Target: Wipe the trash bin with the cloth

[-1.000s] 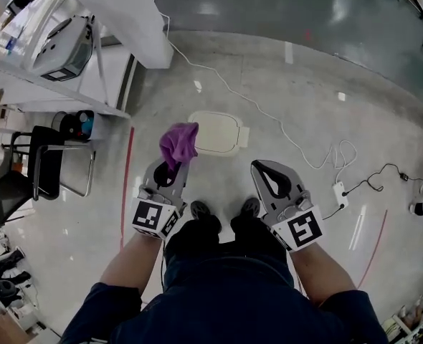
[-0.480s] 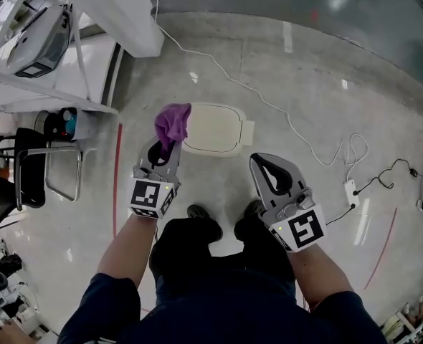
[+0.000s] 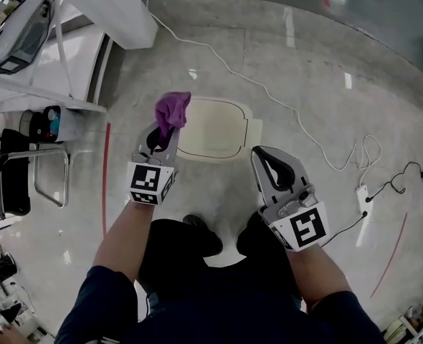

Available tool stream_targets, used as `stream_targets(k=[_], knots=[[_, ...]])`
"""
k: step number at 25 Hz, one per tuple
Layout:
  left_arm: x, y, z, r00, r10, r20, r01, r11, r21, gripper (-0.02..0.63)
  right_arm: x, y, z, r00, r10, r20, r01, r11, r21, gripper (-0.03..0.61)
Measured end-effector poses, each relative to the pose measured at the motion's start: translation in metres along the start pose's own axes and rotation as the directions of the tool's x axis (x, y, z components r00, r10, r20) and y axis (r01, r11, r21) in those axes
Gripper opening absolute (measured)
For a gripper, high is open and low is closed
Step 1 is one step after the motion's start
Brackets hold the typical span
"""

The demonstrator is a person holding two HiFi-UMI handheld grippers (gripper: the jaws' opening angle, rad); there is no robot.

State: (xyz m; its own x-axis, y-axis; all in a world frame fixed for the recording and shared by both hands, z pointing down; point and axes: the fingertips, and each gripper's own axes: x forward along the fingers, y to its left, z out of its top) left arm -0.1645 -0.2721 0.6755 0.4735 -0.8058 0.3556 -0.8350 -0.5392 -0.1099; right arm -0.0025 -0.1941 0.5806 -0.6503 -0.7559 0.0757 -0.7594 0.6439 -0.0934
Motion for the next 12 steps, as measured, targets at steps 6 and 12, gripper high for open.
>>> stream_targets(k=[6, 12], knots=[[0.046, 0.012, -0.061, 0.997, 0.005, -0.073, 0.002, 0.995, 0.104, 0.044, 0.013, -0.013, -0.055, 0.999, -0.014, 0.044, 0.015, 1.0, -0.026, 0.009], [0.081, 0.027, -0.109, 0.986, 0.02, -0.168, 0.022, 0.97, 0.243, 0.044, 0.016, -0.023, -0.095, 0.996, -0.024, 0.088, 0.029, 0.998, -0.06, 0.009]])
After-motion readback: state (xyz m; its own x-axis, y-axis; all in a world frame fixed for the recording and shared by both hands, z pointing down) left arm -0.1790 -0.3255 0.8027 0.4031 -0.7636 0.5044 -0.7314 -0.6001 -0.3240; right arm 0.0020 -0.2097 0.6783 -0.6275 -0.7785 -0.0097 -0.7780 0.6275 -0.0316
